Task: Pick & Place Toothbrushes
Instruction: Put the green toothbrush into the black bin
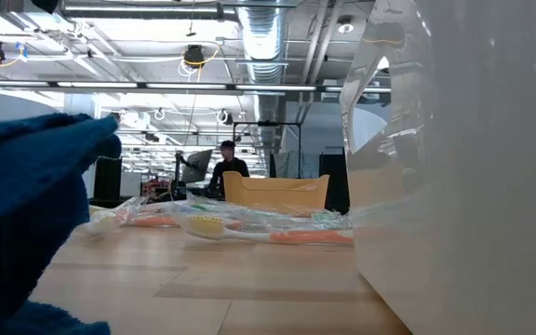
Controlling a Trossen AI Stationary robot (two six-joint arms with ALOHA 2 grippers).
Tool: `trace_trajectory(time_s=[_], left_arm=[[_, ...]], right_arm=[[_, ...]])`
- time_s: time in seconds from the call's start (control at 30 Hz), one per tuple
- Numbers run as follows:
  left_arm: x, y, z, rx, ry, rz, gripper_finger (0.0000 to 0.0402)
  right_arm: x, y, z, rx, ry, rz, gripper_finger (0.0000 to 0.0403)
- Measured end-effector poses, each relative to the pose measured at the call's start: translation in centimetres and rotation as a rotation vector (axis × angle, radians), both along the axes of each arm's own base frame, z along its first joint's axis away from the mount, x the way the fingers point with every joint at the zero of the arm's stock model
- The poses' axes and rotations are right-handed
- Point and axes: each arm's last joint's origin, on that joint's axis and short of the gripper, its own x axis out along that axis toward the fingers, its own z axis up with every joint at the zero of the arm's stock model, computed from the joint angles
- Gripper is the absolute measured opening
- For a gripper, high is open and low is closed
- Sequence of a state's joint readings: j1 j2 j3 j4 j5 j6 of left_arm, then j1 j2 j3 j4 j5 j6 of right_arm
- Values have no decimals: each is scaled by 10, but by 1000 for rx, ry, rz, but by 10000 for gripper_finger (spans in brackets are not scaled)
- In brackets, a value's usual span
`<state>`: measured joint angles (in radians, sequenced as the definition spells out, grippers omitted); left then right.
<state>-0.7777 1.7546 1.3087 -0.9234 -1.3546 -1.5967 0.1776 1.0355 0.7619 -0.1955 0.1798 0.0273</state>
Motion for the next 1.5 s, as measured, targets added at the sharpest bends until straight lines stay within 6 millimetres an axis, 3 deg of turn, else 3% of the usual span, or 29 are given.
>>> trace_trajectory(time_s=[0.7,0.9,1.0,1.3,1.5], left_arm=[[18,9,2,-88,-91,55,1],[21,14,3,41,36,33,1],[31,37,16,85,174,29,1],[48,135,66,186,534,-85,1],[45,170,62,280,618,-143,1]], right_arm=[[0,0,0,-1,4,0,1],[0,0,0,-3,-1,1,1],[1,0,2,-27,-18,15,1],[2,-5,2,-153,-21,52,1],[5,-21,6,-332,-39,60,1]])
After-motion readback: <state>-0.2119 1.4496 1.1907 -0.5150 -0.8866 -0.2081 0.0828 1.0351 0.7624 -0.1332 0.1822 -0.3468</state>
